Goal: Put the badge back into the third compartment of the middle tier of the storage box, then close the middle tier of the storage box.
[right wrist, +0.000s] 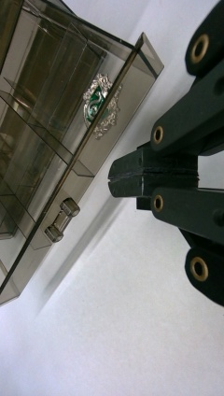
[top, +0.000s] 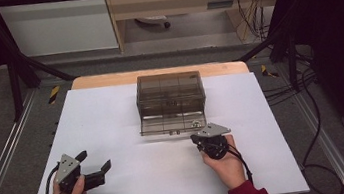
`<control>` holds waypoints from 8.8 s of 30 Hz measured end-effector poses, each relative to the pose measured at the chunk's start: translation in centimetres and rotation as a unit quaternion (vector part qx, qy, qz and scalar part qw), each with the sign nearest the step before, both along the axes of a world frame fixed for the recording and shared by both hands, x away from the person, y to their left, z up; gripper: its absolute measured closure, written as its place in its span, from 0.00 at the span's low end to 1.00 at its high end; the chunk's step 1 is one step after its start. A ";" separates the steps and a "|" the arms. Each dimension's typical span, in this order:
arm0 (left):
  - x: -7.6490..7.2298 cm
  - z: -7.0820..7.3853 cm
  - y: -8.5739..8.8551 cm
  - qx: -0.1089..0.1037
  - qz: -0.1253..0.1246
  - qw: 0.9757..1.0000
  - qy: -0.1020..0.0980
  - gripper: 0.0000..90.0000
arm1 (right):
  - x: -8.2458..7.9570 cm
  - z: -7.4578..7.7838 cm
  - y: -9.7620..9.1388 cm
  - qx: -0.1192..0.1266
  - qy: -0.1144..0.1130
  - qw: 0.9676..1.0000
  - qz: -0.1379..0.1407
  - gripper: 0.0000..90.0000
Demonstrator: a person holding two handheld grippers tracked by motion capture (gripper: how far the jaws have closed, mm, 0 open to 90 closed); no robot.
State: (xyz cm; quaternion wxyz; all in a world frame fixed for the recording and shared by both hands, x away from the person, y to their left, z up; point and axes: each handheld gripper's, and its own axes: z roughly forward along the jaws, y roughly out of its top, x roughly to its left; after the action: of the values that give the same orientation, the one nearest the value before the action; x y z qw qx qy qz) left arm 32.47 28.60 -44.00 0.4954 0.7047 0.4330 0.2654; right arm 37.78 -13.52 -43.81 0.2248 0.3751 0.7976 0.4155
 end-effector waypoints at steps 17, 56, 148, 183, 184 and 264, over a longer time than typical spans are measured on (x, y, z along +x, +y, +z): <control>0.0 0.1 0.0 -0.001 0.000 1.000 0.001 0.06 | 0.3 -1.0 0.0 0.023 0.011 1.000 -0.005 1.00; 0.0 0.0 0.0 0.000 0.001 1.000 0.001 0.06 | 2.7 -1.0 1.2 0.045 0.019 0.999 -0.011 1.00; -0.1 0.1 0.1 0.003 0.002 1.000 -0.003 0.06 | 3.2 -0.6 1.6 0.024 0.009 1.000 0.002 1.00; -0.1 0.1 0.2 0.003 0.002 1.000 -0.002 0.06 | 3.9 -0.5 1.9 0.017 0.009 1.000 0.004 1.00; -0.1 0.1 0.2 0.003 0.001 1.000 -0.002 0.05 | 3.9 -0.4 1.9 0.016 0.009 1.000 0.004 1.00; -0.1 0.1 0.4 0.001 0.008 1.000 0.000 0.05 | 7.1 0.7 1.9 0.009 0.000 1.000 -0.026 1.00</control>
State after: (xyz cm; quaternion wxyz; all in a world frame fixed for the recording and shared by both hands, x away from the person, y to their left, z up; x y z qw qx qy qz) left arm 32.39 28.96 -43.88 0.4922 0.7021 0.4383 0.2697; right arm 44.90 -11.61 -43.07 0.2318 0.3976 0.7840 0.4166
